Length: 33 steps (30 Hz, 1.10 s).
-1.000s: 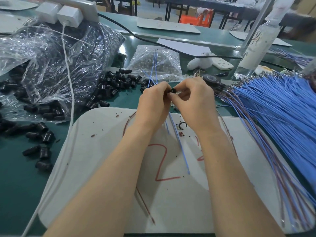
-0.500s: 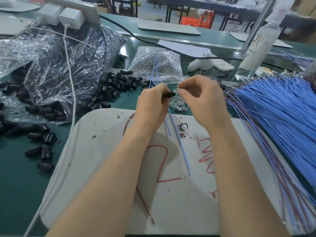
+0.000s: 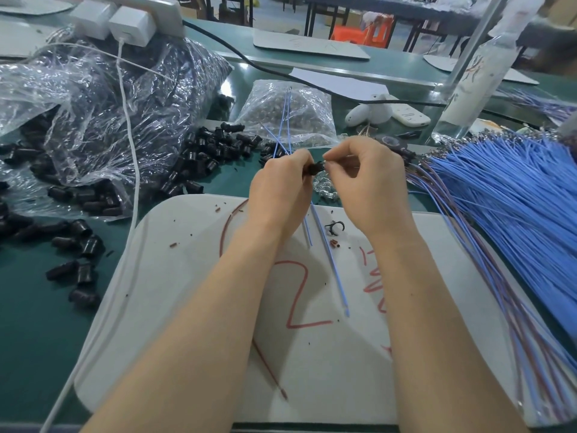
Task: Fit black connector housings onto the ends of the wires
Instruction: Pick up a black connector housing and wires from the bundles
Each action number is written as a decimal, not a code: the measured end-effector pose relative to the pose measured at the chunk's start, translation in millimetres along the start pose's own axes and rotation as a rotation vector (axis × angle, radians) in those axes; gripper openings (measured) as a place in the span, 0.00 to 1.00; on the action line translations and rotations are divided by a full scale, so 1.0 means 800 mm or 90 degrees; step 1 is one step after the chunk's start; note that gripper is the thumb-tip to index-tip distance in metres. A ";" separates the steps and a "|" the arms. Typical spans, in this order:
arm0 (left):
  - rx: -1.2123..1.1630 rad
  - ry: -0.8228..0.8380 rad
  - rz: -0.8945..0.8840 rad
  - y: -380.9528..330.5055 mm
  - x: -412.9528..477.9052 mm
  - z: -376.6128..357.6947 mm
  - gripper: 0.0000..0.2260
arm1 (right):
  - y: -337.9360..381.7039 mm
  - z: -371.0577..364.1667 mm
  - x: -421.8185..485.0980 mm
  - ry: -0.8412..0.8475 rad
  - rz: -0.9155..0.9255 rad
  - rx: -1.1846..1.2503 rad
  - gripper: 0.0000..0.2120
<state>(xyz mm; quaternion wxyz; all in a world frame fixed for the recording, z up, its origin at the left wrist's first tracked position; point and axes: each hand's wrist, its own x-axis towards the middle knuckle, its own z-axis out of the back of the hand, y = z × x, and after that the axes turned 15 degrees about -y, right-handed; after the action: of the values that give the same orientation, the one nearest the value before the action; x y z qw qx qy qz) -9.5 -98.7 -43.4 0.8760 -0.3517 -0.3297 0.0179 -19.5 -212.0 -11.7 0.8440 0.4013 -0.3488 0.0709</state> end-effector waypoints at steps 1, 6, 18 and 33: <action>0.013 -0.002 -0.007 -0.001 0.000 -0.001 0.06 | -0.001 -0.001 0.000 -0.003 0.001 -0.001 0.05; -0.030 0.033 -0.028 0.003 -0.001 -0.002 0.09 | -0.015 -0.004 0.001 0.015 -0.040 -0.015 0.06; -0.147 0.112 -0.033 0.006 0.005 0.010 0.06 | -0.042 0.006 0.009 0.101 -0.185 0.132 0.10; -0.125 0.114 -0.033 -0.003 0.001 0.008 0.06 | -0.045 -0.008 0.003 0.084 -0.527 0.433 0.06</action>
<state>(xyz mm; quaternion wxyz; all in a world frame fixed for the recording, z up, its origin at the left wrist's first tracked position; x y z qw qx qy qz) -13.0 -96.7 -38.1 0.8635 -0.4274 -0.2589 -0.0684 -0.2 -232.3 -35.8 0.6442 0.7503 -0.0651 -0.1335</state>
